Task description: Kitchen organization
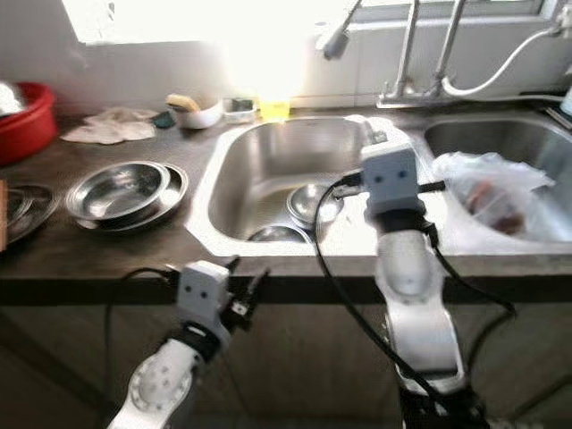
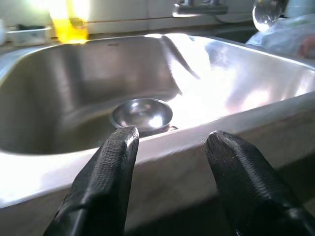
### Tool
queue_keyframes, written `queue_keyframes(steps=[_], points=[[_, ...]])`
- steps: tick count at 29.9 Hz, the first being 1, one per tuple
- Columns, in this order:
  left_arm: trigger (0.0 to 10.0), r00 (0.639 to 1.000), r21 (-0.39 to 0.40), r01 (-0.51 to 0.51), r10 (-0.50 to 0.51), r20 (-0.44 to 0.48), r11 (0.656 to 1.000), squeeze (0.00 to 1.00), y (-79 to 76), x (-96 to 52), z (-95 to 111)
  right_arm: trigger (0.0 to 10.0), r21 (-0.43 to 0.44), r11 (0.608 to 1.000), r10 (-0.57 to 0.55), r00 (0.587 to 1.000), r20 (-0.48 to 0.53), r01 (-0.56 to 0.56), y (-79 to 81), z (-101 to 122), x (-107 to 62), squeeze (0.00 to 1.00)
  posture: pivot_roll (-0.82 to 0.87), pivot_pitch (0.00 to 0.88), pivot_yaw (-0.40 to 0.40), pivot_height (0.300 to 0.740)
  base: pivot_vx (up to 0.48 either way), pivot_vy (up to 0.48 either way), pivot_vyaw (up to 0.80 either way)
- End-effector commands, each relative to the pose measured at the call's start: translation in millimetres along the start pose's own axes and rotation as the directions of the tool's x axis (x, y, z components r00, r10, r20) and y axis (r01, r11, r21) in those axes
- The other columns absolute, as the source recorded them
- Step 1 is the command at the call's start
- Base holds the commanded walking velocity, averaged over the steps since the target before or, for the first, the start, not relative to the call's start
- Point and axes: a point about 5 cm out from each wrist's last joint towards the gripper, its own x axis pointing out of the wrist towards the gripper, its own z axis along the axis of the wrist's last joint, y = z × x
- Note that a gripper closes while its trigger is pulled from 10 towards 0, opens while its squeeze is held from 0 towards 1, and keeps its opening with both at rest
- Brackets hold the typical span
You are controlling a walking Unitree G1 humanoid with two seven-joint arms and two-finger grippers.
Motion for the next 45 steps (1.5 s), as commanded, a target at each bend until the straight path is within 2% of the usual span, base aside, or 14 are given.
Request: queue_keyframes(steps=[1, 7, 19, 21, 25, 27, 29, 34, 38, 39, 41, 42, 45], points=[[10.0, 1.0, -0.017, -0.001, 0.001, 0.002, 1.0, 0.0, -3.6, 1.1, 1, 10.0, 0.004, 1.0, 0.0, 1.0, -0.003, 0.0, -4.6, 0, 4.1, 0.0, 0.07, 0.087, 0.014, 0.74, 0.0, 0.0, 0.0], [10.0, 1.0, -0.026, -0.02, 0.02, -0.008, 0.999, 0.0, -1.3, 1.5, -1, 10.0, 0.021, 0.999, 0.037, 0.999, -0.027, -0.036, 2.5, -4, 18.8, 0.0, 0.06, 0.089, 0.013, 0.74, 0.0, 0.0, 0.0], [10.0, 0.999, -0.026, -0.04, 0.04, -0.015, 0.999, 0.0, -3.6, -5.1, 0, 10.0, 0.057, 0.994, 0.104, 0.984, -0.143, -0.097, 16.3, -32, 56.8, 0.0, 0.09, 0.112, -0.013, 0.74, 0.0, 0.0, 0.0], [10.0, 0.999, -0.028, -0.04, 0.039, -0.016, 0.999, 0.0, -5.2, -7.2, 1, 10.0, 0.065, 0.992, 0.12, 0.975, -0.185, -0.11, 18.9, -39, 66.9, 0.0, 0.1, 0.119, -0.015, 0.74, 0.0, 0.0, 0.0], [10.0, 0.999, -0.031, -0.039, 0.039, -0.019, 0.999, 0.0, -7.0, -9.6, 2, 10.0, 0.06, 0.988, 0.152, 0.95, -0.272, -0.141, 22.8, -52, 76.2, 0.0, 0.1, 0.135, -0.018, 0.74, 0.0, 0.0, 0.0], [10.0, 0.999, -0.032, -0.039, 0.039, -0.02, 0.999, 0.0, -7.6, -10.7, 3, 10.0, 0.059, 0.987, 0.16, 0.943, -0.292, -0.149, 24.1, -56, 78.1, 0.0, 0.1, 0.141, -0.019, 0.74, 0.0, 0.0, 0.0], [10.0, 0.999, -0.035, -0.039, 0.038, -0.024, 0.999, 0.0, -9.3, -13.6, 4, 10.0, 0.052, 0.983, 0.183, 0.917, -0.354, -0.176, 28.3, -66, 81.2, 0.0, 0.11, 0.152, -0.021, 0.74, 0.0, 0.0, 0.0], [10.0, 0.999, -0.037, -0.038, 0.037, -0.027, 0.999, 0.0, -10.3, -15.5, 4, 10.0, 0.062, 0.982, 0.186, 0.909, -0.374, -0.176, 29.7, -70, 81.9, 0.0, 0.11, 0.159, -0.022, 0.74, 0.0, 0.0, 0.0], [10.0, 0.999, -0.041, -0.038, 0.037, -0.036, 0.998, 0.0, -10.9, -18.4, 4, 10.0, 0.03, 0.978, 0.197, 0.878, -0.436, -0.205, 31.5, -82, 78.3, 0.0, 0.12, 0.17, -0.02, 0.74, 0.0, 0.0, 0.0], [10.0, 0.999, -0.04, -0.039, 0.037, -0.038, 0.998, 0.0, -10.5, -18.5, 4, 10.0, 0.028, 0.978, 0.198, 0.877, -0.438, -0.207, 31.7, -83, 76.7, 0.4, 0.12, 0.172, -0.016, 0.74, 0.0, 0.0, 0.0], [10.0, 0.999, -0.039, -0.039, 0.037, -0.04, 0.998, 0.0, -10.2, -18.6, 4, 10.0, 0.025, 0.978, 0.199, 0.876, -0.44, -0.209, 31.7, -84, 75.5, 0.4, 0.12, 0.172, -0.016, 0.74, 0.0, 0.0, 0.0], [10.0, 0.999, -0.039, -0.037, 0.036, -0.041, 0.999, 0.0, -10.1, -18.4, 4, 10.0, 0.031, 0.978, 0.199, 0.876, -0.438, -0.207, 31.8, -84, 75.1, 1.0, 0.13, 0.177, -0.014, 0.74, 0.0, 0.0, 0.0], [10.0, 0.998, -0.038, -0.044, 0.042, -0.044, 0.998, 0.0, -9.6, -18.0, 5, 10.0, 0.045, 0.979, 0.197, 0.879, -0.434, -0.197, 31.2, -87, 74.4, 1.0, 0.13, 0.183, -0.018, 0.74, 0.0, 0.0, 0.0]])
